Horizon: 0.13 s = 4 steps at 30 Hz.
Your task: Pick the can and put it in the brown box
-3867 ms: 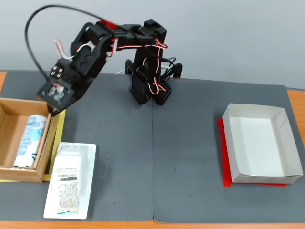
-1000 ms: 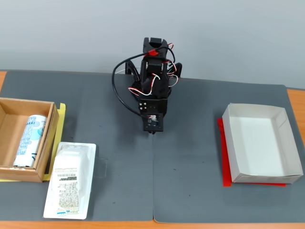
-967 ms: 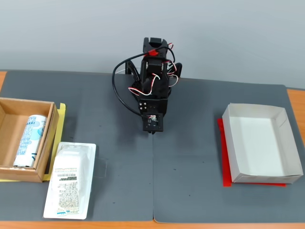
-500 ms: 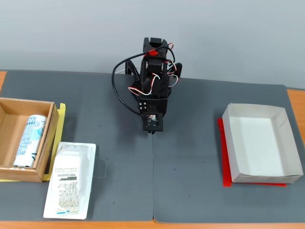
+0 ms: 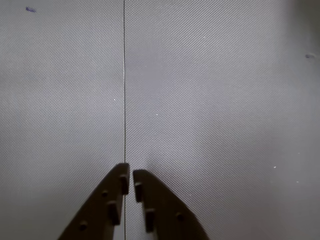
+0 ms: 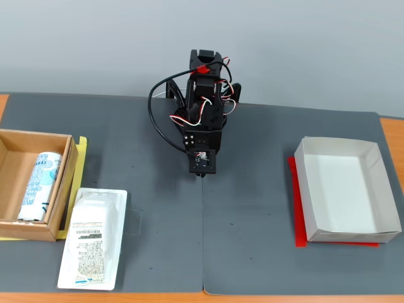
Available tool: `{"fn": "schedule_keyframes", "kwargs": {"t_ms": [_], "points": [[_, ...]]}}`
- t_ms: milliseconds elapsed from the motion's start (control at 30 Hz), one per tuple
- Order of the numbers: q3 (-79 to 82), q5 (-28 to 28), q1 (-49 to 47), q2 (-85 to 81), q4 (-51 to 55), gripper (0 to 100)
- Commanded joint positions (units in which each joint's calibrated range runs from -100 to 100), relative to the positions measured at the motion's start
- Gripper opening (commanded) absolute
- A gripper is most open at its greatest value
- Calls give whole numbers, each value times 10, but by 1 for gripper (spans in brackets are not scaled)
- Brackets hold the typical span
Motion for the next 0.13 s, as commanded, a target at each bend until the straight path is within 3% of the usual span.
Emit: {"fn": "schedule_keyframes", "kwargs": {"t_ms": [0, 100], "points": [[-31, -3, 1, -4, 2, 1], [-31, -3, 1, -4, 2, 1]]}}
